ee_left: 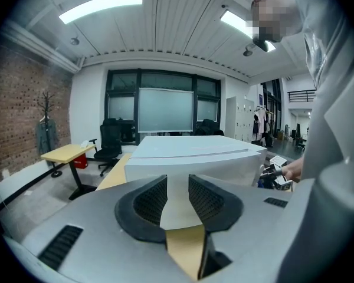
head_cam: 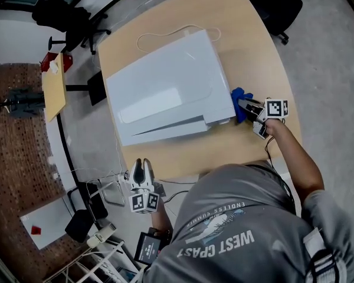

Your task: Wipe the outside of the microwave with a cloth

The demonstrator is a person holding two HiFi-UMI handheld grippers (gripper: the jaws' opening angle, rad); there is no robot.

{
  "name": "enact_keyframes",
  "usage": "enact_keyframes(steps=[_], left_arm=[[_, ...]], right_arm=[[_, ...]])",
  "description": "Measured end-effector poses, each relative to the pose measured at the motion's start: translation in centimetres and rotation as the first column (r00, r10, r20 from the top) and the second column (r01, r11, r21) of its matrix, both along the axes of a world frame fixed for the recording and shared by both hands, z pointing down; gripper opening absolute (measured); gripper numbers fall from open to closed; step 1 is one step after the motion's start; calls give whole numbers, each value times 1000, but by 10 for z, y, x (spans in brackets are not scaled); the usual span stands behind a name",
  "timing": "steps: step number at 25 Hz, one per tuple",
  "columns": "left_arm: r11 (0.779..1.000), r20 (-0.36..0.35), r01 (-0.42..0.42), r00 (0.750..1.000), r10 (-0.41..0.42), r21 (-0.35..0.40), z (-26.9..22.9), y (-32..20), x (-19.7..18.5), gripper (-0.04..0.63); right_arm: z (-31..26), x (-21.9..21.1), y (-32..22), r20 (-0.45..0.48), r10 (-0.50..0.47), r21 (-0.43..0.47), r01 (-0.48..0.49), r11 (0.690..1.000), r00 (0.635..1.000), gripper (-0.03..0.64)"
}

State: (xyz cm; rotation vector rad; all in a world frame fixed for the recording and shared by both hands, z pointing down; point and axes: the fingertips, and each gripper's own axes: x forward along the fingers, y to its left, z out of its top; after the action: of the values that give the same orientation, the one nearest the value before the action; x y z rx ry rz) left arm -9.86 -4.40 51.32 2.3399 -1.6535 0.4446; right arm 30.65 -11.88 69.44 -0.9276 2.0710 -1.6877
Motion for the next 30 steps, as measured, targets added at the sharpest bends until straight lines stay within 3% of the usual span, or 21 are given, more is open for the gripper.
enact_keyframes(steps=[3,5,10,14,18,21,23,24,26,28,30], left_arm=[[1000,-4,-8,1000,8,-4,1,-4,5,127],[1000,-3,-16,1000,16,-3,1,-6,8,127],[1000,-1,-21,1000,21,-1,-3,-3,12,127],[1000,2,-15,1000,15,4,-4,0,8,127],[1000,1,-13,1000,13,16,-15,-5,10,127],[999,5,-24,1000,24,30,-24,-5,9,127],[999,-2,-22,1000,22,30,-26,-8,7,127],[999,-8,-16,1000,16,30,-25,-10,4,127],[999,-21,-8,1000,9,34,-20,-14,-7,127],[999,-31,-10,999,12,42,-14,-19,-19,127],[999,-38,-14,999,16,51,-10,-22,-25,127]], right_arm=[[-7,-7,38,-3,-77,17,77,997,997,100],[-27,-7,35,10,-75,84,74,994,997,100],[-76,7,-33,7,-5,244,3,970,1000,101],[-131,23,-112,29,85,401,-89,912,996,100],[-149,27,-158,-153,97,376,-33,926,983,100],[-163,31,-155,-321,100,412,44,910,942,100],[-185,32,-149,-483,111,465,147,873,869,100],[-199,28,-145,-581,112,489,236,840,806,100],[-223,7,-133,-766,111,484,455,747,633,100],[-227,-18,-123,-885,96,398,632,665,456,100],[-217,-38,-117,-940,76,302,712,634,332,100]])
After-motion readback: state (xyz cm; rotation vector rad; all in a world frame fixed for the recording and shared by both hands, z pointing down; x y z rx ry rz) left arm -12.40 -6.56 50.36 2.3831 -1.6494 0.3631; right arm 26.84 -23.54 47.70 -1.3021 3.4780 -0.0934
